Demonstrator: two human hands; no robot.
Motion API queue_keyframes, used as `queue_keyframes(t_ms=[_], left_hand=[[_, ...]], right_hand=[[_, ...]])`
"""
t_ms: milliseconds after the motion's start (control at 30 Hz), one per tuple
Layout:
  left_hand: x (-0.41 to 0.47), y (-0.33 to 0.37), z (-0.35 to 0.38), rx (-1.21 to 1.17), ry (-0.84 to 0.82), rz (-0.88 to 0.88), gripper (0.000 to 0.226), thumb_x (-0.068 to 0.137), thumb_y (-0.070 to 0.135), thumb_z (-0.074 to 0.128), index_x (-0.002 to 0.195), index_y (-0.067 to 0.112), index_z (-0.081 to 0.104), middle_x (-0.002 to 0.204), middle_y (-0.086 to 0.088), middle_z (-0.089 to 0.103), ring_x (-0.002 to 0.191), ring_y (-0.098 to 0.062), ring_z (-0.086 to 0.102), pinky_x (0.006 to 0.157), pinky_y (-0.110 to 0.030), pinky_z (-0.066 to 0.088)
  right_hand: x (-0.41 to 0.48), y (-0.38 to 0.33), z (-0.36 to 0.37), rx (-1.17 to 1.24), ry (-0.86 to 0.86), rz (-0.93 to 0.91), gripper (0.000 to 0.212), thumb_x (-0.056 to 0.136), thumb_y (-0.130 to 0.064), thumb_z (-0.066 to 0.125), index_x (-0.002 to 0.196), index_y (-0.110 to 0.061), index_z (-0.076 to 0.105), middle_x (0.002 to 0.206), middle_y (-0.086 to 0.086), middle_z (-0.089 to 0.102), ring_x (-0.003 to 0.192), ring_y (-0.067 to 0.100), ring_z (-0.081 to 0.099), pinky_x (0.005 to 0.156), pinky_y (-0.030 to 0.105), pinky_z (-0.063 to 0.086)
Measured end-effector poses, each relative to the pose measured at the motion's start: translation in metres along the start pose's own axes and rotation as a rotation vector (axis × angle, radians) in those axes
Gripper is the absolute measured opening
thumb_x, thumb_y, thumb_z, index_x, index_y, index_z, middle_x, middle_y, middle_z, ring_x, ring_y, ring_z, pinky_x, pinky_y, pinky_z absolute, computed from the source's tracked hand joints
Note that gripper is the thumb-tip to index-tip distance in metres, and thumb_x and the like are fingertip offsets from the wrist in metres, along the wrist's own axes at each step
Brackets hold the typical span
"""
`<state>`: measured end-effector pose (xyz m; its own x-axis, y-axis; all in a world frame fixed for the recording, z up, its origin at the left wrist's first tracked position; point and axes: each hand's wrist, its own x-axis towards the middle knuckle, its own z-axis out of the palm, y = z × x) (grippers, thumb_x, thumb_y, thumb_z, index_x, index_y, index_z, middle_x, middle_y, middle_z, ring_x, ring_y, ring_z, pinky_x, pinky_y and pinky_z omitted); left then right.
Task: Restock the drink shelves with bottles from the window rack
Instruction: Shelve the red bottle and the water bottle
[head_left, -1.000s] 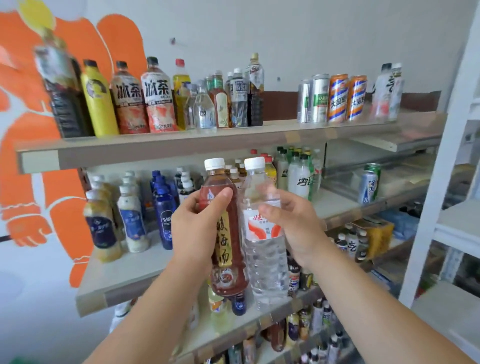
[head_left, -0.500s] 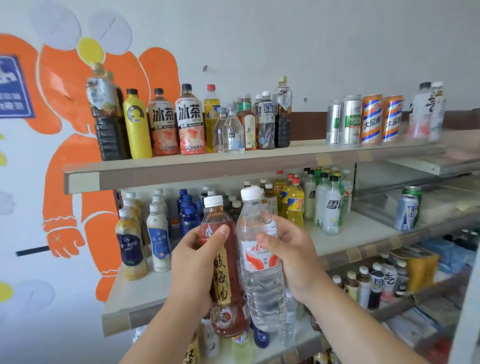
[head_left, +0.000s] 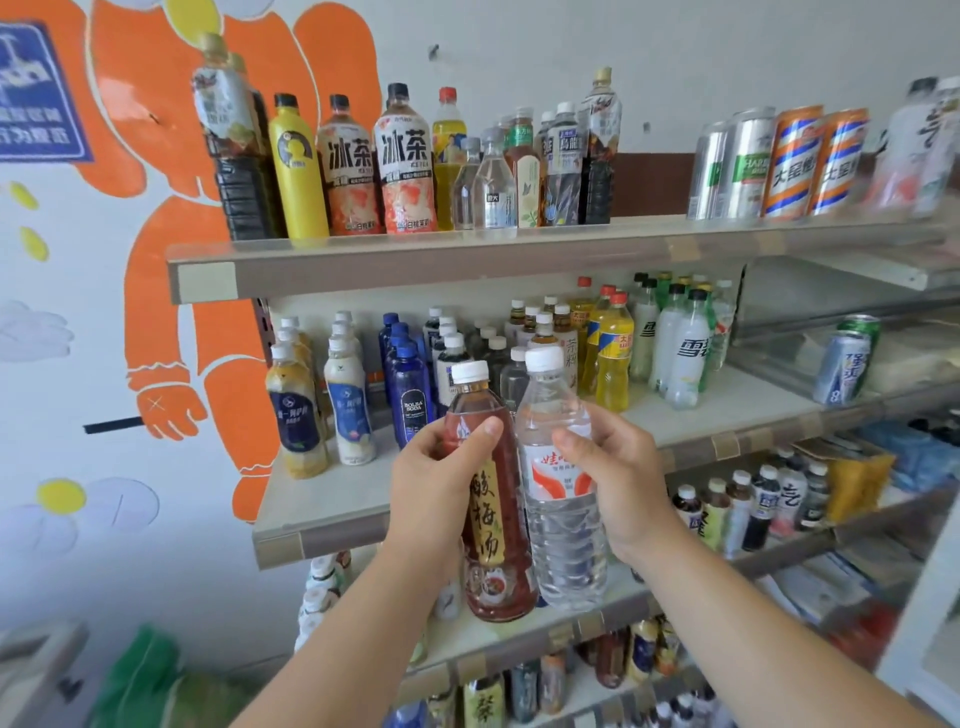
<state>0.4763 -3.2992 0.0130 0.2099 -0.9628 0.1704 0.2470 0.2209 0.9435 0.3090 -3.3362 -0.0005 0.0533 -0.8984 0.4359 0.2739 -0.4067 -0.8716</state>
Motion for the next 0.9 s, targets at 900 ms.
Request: queue_keyframes(t_ms=[900], left_hand=[[-0.009,-0.014,-0.037,0.048,0.020,-0.008,0.041,0.070,0.029,0.084,0.101,0.008,0.068,0.092,-0.017,0.076,0.081,-0.033,0.075,0.069,-0.040,0.061]], right_hand=[[-0.031,0.027,0.035,0.084,0.011,0.030,0.030,0.082,-0.019,0.064,0.108,-0.011,0.074,0.098,0.017,0.076,0.088,0.033,0.075,0.069,0.032,0.059]])
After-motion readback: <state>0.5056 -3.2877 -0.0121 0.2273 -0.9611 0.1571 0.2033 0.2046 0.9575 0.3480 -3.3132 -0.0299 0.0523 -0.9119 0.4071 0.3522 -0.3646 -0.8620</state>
